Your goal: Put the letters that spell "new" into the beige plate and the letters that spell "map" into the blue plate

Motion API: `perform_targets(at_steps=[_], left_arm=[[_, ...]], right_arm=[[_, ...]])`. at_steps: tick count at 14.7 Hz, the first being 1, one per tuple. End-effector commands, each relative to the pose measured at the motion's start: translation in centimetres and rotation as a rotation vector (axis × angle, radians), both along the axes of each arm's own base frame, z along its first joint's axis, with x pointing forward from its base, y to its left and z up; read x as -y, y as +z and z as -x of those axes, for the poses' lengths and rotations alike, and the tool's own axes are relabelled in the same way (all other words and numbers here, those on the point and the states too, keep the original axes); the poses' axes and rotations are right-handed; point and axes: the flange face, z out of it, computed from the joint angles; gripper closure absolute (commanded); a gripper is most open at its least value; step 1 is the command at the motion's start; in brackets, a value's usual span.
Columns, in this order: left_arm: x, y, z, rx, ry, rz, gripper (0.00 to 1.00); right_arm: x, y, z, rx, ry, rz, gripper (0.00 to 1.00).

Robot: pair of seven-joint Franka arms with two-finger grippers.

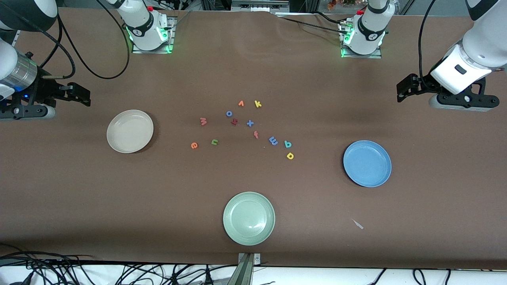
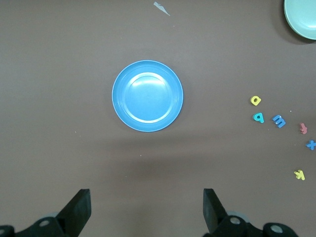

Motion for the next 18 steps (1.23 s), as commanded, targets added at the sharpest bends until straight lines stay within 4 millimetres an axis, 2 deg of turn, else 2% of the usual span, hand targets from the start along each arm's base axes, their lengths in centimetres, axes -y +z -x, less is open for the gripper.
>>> perform_targets(at_steps=[1,6,7,10,11,14,15,16,17,18], left_arm=[[0.1,0.7,0.4,-0.003,-0.005,-0.024,0.0],[-0.1,1.1,0.2,0.004,0.008,-0.016,0.0],[-0.3,1.4,-0.1,0.011,0.016,-0.013,0.0],[0.6,0.6,-2.1,-0.022,-0.003,-0.014,0.0],[1.1,-0.1,-2.4,-0.036,-0.012,-0.008,0.0],[5.3,-2.4,-2.9,-0.065,-0.084,-0.015,0.0],[6.3,-2.7,-3.1,-0.066,-0.098,-0.014,0.0],[6.7,-3.3,-4.0,-0.073,-0.093,-0.01,0.0],[6.9,-4.0,-4.8,-0.08,-0.077,-0.007,0.0],[8.0,-5.3,-5.2,-0.098,-0.071,-0.011,0.0]], right_arm=[[-0.1,0.2,0.6,-0.005,0.017,-0.01,0.0],[-0.3,0.1,0.5,-0.005,0.019,-0.01,0.0],[-0.3,0.1,0.5,-0.003,0.02,-0.011,0.0],[-0.6,-0.3,0.3,-0.008,0.015,-0.015,0.0],[-0.5,-0.5,0.2,-0.01,0.013,-0.027,0.0],[-0.8,-1.7,-0.4,-0.028,0.015,-0.055,0.0],[-1.1,-2.7,-0.8,-0.044,0.022,-0.058,0.0],[-2.2,-2.8,-0.9,-0.042,0.043,-0.056,0.0],[-3.7,-3.9,-1.4,-0.055,0.07,-0.052,0.0],[-4.6,-4.8,-2.2,-0.066,0.085,-0.053,0.0]])
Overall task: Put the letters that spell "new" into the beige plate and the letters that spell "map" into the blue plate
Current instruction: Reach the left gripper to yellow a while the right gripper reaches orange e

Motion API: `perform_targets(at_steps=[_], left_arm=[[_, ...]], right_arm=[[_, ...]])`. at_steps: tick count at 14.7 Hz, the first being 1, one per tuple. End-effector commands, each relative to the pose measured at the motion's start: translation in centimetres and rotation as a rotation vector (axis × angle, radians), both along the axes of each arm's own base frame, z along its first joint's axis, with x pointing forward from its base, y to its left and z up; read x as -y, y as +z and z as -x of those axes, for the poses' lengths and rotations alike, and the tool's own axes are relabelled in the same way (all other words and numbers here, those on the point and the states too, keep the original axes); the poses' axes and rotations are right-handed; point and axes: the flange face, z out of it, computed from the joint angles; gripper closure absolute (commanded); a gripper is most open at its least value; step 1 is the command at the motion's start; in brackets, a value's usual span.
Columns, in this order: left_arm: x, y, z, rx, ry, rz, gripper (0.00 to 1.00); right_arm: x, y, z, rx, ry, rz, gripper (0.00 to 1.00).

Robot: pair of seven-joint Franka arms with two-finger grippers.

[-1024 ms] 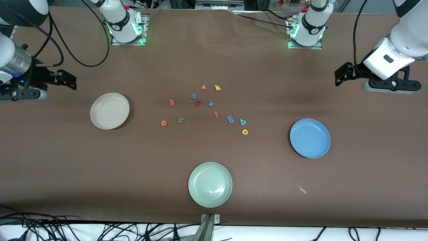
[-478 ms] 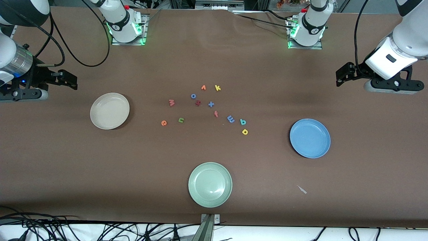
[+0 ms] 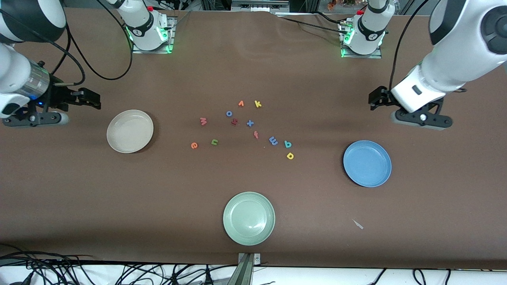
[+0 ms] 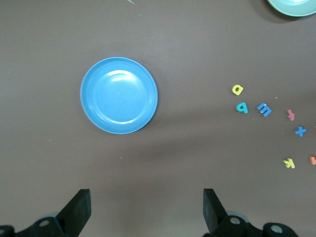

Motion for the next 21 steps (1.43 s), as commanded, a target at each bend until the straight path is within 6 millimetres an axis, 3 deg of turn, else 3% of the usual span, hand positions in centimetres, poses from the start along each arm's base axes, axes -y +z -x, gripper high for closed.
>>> perform_targets(at_steps=[1,3,6,8,10,12,14,17,21], left_arm=[[2.5,-2.9,-2.2,-0.043,0.022,-0.023,0.0],[4.9,-5.9,-3.4,-0.026,0.08,-0.024,0.0],[10.7,-11.8,-4.1,-0.016,0.173,-0.029,0.0],[12.3,-16.2,-4.5,-0.049,0.265,-0.05,0.0],[15.5,-19.0,-4.3,-0.022,0.319,-0.042,0.0],[17.7,-22.9,-3.7,-0.043,0.436,-0.071,0.0],[18.2,-26.5,-3.5,-0.079,0.561,-0.104,0.0],[19.5,-30.4,-3.7,-0.065,0.596,-0.079,0.0],[20.2,-33.4,-4.4,-0.015,0.637,-0.027,0.02]], right_arm=[[-4.0,-2.5,-1.5,-0.03,0.072,-0.016,0.0],[-7.9,-6.3,-2.6,-0.08,0.12,-0.015,0.0],[-11.7,-9.4,-3.7,-0.065,0.162,-0.03,0.0],[-14.1,-13.2,-4.2,-0.069,0.193,-0.033,0.0],[-16.1,-17.2,-4.1,-0.056,0.165,-0.031,0.0],[-18.7,-19.9,-2.8,-0.009,0.11,-0.015,0.0],[-19.8,-21.7,-1.9,0.014,0.114,-0.021,0.0],[-19.6,-26.3,-0.1,0.078,0.092,-0.045,0.0],[-19.7,-30.1,1.8,0.122,0.101,-0.065,0.0]])
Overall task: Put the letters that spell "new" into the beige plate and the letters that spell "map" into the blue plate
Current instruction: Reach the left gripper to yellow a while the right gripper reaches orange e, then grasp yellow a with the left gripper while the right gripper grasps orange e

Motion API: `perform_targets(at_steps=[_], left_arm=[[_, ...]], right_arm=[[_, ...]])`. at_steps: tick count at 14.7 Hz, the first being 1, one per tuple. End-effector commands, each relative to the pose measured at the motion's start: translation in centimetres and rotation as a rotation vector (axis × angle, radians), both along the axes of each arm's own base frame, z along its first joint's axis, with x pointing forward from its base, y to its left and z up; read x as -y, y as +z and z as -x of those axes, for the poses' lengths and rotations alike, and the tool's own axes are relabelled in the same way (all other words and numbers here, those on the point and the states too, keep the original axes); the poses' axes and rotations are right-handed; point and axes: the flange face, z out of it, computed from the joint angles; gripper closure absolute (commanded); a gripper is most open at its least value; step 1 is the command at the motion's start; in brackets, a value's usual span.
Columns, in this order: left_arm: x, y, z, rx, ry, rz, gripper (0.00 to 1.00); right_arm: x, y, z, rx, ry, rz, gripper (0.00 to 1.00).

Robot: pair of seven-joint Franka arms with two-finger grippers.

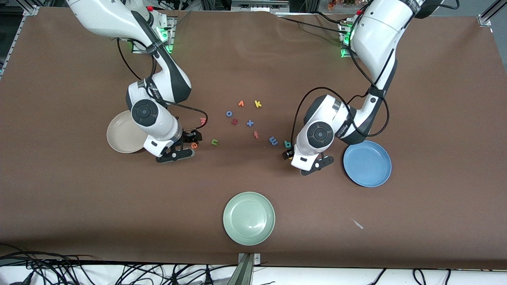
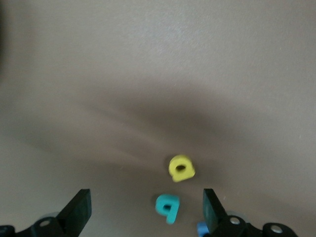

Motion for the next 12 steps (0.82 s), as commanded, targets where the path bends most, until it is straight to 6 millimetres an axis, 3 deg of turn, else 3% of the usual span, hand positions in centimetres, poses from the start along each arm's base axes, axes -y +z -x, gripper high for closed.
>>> perform_targets(at_steps=[1,4,7,11,12], left_arm=[[1.2,-1.5,-1.1,0.066,0.031,0.028,0.07],[1.6,-2.5,-0.7,0.059,0.038,0.023,0.24],[3.2,-3.2,0.3,0.061,0.007,0.014,0.29],[3.4,-3.6,0.3,0.083,0.014,0.024,0.37],[3.3,-3.5,0.2,0.084,0.014,0.025,0.4]], right_arm=[[0.0,-1.8,1.4,0.011,-0.001,0.005,0.0],[0.0,-3.7,1.5,0.006,0.044,0.046,0.0],[0.0,-4.6,1.5,0.011,0.046,0.041,0.0],[-0.1,-5.4,1.5,0.023,0.044,0.032,0.02],[-0.1,-6.4,1.7,0.02,0.044,0.03,0.03]])
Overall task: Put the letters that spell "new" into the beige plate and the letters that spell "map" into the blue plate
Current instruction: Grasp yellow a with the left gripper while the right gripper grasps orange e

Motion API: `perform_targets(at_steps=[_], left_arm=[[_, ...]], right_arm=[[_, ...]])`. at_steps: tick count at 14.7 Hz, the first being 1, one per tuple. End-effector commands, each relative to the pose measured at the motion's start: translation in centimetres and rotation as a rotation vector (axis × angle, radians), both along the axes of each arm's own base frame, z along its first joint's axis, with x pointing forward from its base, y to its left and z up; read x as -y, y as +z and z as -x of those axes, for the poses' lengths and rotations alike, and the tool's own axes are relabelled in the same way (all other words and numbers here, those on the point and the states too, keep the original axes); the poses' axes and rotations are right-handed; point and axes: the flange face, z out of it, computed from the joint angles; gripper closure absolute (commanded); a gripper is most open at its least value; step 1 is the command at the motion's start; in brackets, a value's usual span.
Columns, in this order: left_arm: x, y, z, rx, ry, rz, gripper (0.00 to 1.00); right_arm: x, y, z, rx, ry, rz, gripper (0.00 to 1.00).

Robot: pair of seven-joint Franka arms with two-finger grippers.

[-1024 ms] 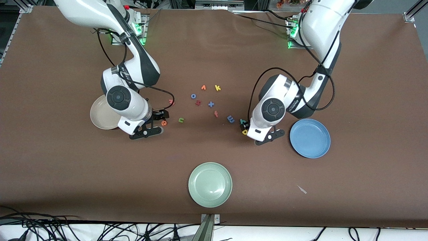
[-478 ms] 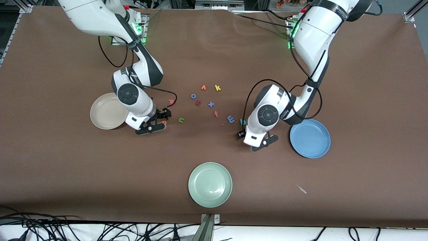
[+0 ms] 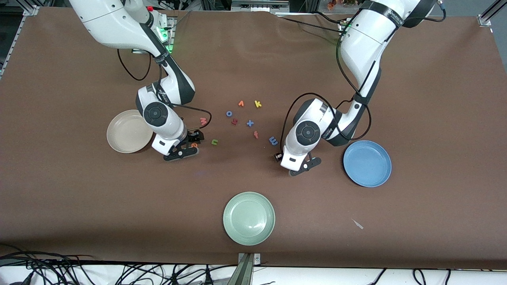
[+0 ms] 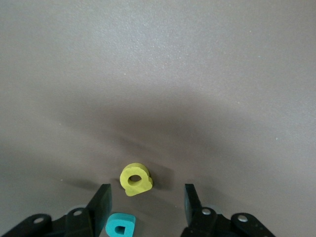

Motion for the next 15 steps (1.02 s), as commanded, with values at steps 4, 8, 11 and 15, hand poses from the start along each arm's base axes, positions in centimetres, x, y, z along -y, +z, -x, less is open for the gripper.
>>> perform_targets(at_steps=[4,8,11,15], left_arm=[[-0.3,-0.6,-0.6,0.016,0.008,-0.02,0.41],[-0.6,-1.0,-0.4,0.024,-0.021,-0.055,0.41],[-0.6,-1.3,-0.2,0.019,-0.02,-0.058,0.55],[-0.6,-1.4,-0.1,0.015,-0.022,-0.061,0.71]], right_arm=[[-0.3,-1.7,0.5,0.021,-0.003,-0.003,0.16],[-0.3,-1.7,0.5,0.021,-0.003,-0.003,0.34],[-0.7,-1.6,0.7,0.022,0.002,-0.004,0.42],[-0.7,-1.6,0.7,0.022,0.001,-0.004,0.49]])
